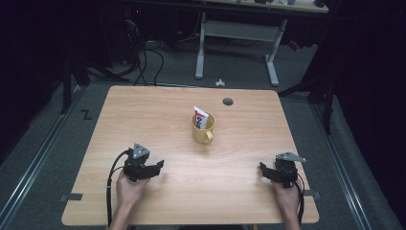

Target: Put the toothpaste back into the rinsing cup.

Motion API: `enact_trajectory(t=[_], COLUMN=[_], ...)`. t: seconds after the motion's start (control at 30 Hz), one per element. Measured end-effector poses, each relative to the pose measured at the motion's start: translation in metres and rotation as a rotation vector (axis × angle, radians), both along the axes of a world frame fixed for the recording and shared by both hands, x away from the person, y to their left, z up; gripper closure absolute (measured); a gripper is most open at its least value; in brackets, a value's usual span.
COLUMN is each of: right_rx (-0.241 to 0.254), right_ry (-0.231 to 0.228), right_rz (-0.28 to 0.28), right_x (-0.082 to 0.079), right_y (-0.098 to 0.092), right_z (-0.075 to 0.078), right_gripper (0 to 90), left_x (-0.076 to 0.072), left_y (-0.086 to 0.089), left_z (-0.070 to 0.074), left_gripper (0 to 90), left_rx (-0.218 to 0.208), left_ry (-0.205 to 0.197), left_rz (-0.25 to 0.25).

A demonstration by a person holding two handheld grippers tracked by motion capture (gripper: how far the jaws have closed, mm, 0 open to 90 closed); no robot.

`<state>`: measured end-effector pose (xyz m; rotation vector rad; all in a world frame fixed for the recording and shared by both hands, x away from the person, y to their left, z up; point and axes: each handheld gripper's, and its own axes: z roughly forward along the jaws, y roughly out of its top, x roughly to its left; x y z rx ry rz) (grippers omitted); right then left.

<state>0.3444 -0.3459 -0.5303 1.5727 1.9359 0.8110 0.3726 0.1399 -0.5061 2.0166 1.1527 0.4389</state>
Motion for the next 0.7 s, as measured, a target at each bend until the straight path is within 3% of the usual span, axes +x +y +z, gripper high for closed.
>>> enact_trajectory(t=[0.2,0.33,0.7], right_rx=[0.0,0.0,0.0], right_ry=[0.0,0.001,0.001], right_rz=[0.0,0.0,0.0], right_x=[0.0,0.0,0.0], right_y=[0.0,0.0,0.0], right_z=[0.0,0.0,0.0], right_gripper=[28.9,28.9,28.9], left_x=[0.002,0.005,0.013], left_y=[-0.003,-0.006,-0.005], left_z=[-0.003,-0.007,-0.016], left_gripper=[33.9,33.3,33.0], left_rx=[0.022,0.065,0.068], left_ry=[-0.004,-0.032,-0.019], left_rz=[0.005,0.03,0.062])
